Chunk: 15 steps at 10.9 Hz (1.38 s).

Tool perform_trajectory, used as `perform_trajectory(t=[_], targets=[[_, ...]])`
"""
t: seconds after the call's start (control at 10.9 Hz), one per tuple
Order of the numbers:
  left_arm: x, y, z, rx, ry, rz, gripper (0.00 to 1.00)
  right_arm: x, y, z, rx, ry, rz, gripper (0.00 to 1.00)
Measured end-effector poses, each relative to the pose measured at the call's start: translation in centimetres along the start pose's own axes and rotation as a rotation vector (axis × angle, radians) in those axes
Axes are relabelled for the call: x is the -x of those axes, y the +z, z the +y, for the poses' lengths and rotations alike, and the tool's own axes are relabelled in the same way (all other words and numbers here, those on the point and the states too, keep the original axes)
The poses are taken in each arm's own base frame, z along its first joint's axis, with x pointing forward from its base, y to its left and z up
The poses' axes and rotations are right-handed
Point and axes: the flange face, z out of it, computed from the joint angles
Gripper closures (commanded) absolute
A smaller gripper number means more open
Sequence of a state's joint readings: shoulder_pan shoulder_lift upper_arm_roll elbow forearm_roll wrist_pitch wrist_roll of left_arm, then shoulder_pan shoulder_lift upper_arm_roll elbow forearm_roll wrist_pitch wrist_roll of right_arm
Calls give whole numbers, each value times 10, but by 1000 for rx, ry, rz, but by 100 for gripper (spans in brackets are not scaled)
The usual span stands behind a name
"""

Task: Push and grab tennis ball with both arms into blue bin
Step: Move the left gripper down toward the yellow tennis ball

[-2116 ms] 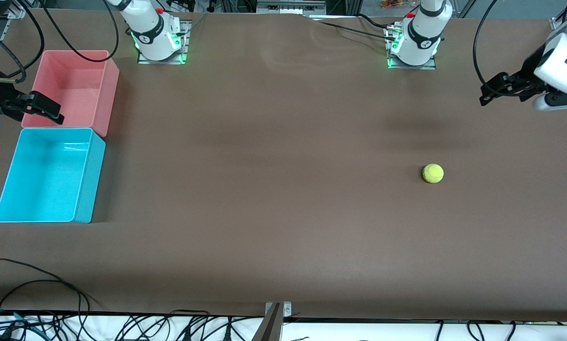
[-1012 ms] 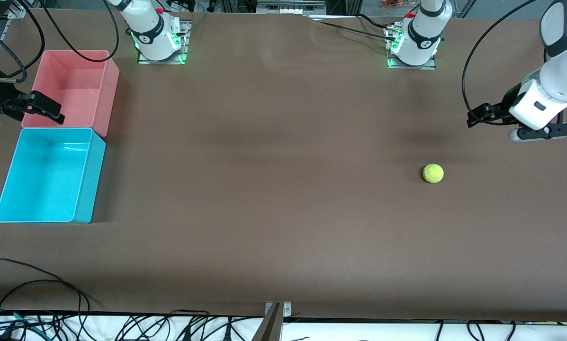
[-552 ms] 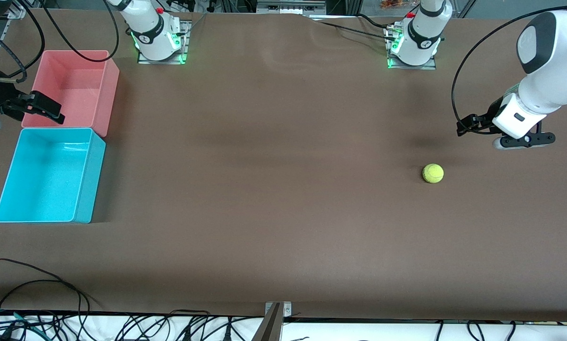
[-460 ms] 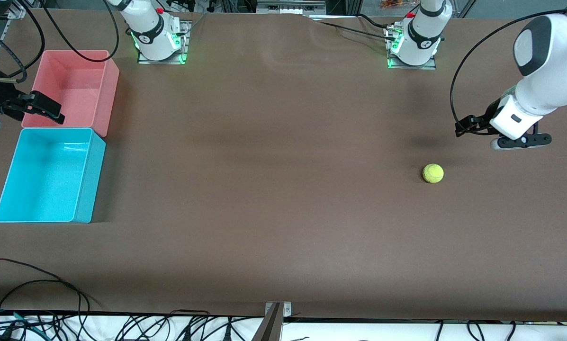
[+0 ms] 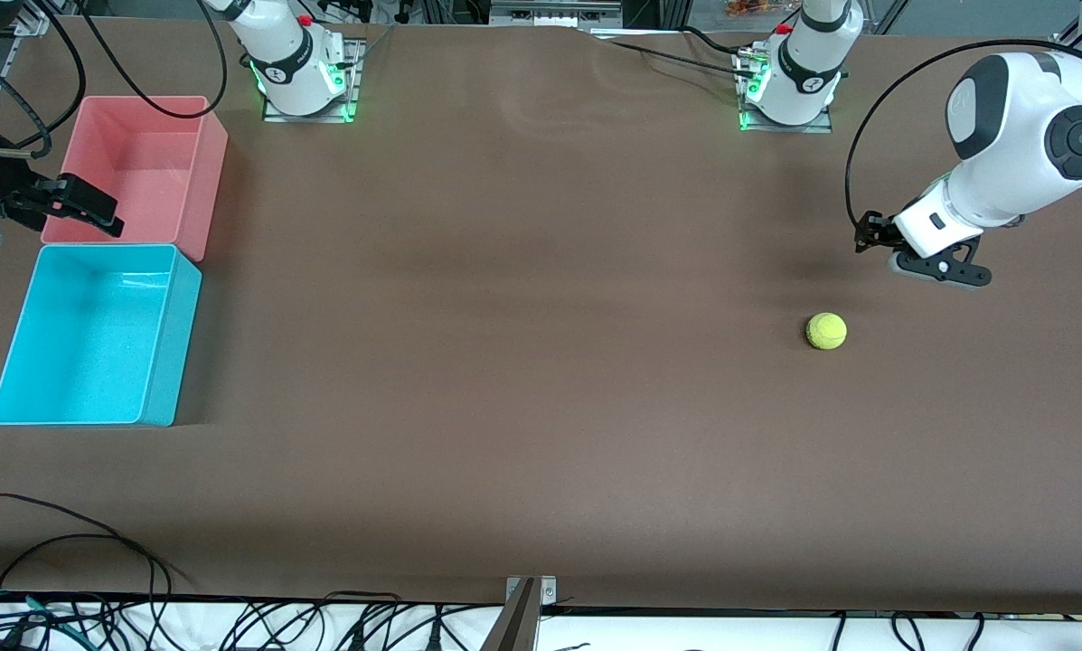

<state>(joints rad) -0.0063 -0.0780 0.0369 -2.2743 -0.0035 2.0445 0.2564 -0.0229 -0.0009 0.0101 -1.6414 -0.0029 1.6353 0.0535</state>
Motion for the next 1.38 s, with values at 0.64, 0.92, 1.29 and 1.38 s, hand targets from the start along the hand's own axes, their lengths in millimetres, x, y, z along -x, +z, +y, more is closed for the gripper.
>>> perform_trajectory(t=[0.64, 0.92, 1.29, 1.38], targets=[[7, 16, -7, -23, 560, -38, 100, 0, 0, -1, 0, -2, 0, 0], [1, 33, -11, -23, 657, -36, 100, 0, 0, -1, 0, -2, 0, 0], [-9, 54, -14, -58, 714, 16, 100, 0, 0, -1, 0, -2, 0, 0], [-13, 60, -15, -67, 736, 27, 100, 0, 0, -1, 0, -2, 0, 0]])
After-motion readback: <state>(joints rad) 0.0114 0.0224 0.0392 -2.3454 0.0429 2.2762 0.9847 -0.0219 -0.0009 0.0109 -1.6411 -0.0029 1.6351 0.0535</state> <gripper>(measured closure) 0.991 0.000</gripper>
